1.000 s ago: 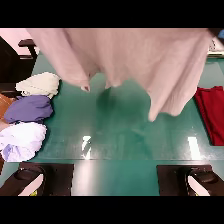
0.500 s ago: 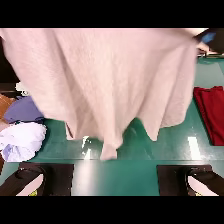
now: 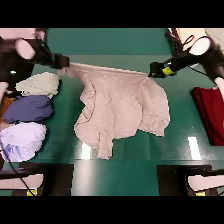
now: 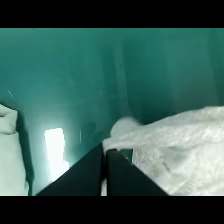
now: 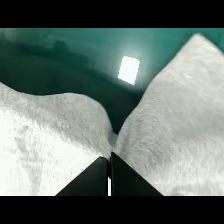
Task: Fold the shirts.
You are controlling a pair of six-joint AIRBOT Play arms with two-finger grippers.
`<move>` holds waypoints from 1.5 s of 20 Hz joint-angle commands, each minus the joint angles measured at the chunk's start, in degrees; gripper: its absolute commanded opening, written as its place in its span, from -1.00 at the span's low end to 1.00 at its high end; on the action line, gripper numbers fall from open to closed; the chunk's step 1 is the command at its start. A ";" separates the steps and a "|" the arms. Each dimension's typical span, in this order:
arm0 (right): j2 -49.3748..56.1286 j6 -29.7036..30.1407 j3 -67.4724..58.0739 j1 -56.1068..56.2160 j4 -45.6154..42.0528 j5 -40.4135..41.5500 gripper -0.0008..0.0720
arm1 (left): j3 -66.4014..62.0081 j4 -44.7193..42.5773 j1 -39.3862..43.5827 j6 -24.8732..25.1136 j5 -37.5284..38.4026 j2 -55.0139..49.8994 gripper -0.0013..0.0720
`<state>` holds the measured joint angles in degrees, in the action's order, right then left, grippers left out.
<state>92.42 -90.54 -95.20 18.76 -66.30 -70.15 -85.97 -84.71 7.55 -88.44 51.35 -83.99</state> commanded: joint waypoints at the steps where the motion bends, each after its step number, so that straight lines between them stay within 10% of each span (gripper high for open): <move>1: 7.91 2.40 -5.68 0.09 4.61 1.51 -0.92 | 1.20 0.59 -0.04 -0.11 -6.16 -6.08 0.00; 3: 10.69 3.56 -9.84 -0.04 7.89 0.46 0.02 | 0.07 1.11 -0.11 -0.07 -4.20 -6.05 0.20; 4: 11.52 3.65 -11.76 -0.33 8.79 -0.70 0.07 | -1.44 1.09 -0.52 -0.04 -0.81 -5.84 0.20; 9: 7.72 7.65 -11.21 -2.51 9.79 -12.02 0.07 | 0.90 2.99 -3.67 2.84 18.38 0.33 0.20; 17: -12.02 8.79 12.76 -2.97 9.77 -6.54 0.07 | 43.50 19.58 -3.76 2.89 12.63 23.78 0.21; 28: -21.29 8.76 18.03 -2.97 9.66 -5.01 0.06 | 59.60 33.94 1.20 4.74 0.33 25.55 0.20; 30: -21.70 8.74 18.03 -3.80 9.57 -7.74 0.07 | 59.14 34.18 2.21 4.63 -1.33 25.55 -0.52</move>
<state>71.70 -81.76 -77.43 15.64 -56.58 -75.59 -27.59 -52.45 7.79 -84.09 53.58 -58.46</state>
